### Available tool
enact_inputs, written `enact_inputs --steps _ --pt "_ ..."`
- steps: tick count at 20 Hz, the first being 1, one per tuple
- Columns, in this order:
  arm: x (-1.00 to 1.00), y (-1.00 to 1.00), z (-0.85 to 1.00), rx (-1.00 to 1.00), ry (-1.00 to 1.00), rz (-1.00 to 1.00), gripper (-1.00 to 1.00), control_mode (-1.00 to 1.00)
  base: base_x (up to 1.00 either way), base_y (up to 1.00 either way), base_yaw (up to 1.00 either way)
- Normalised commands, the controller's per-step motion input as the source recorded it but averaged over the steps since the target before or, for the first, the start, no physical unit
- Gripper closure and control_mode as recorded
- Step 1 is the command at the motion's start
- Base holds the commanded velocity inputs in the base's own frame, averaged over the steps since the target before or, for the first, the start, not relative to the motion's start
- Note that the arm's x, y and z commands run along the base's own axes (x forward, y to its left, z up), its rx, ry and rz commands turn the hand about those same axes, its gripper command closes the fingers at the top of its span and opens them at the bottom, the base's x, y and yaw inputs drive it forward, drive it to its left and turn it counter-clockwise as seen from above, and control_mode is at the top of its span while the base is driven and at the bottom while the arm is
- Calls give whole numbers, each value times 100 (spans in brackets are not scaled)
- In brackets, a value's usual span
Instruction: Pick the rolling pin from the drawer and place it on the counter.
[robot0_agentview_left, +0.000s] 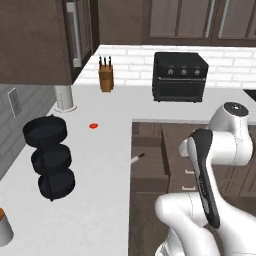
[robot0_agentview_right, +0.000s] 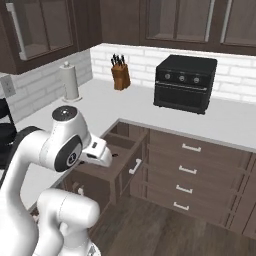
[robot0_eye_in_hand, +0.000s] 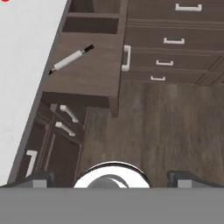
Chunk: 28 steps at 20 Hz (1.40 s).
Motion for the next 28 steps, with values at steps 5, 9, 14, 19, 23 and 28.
enact_inputs --steps 5,9,14,19,23,28 --pt "100 -5 -41 -3 14 -11 -100 -100 0 0 0" --pt "100 -3 -62 -2 14 -5 -100 -100 0 0 0" --pt "96 -10 -58 0 3 -1 -100 -100 0 0 0" --pt "70 -43 -72 0 -2 1 -100 -100 0 0 0" --pt "67 -26 -76 0 -4 1 -100 -100 0 0 0" --pt "73 0 -50 0 0 0 -100 -100 0 0 0"
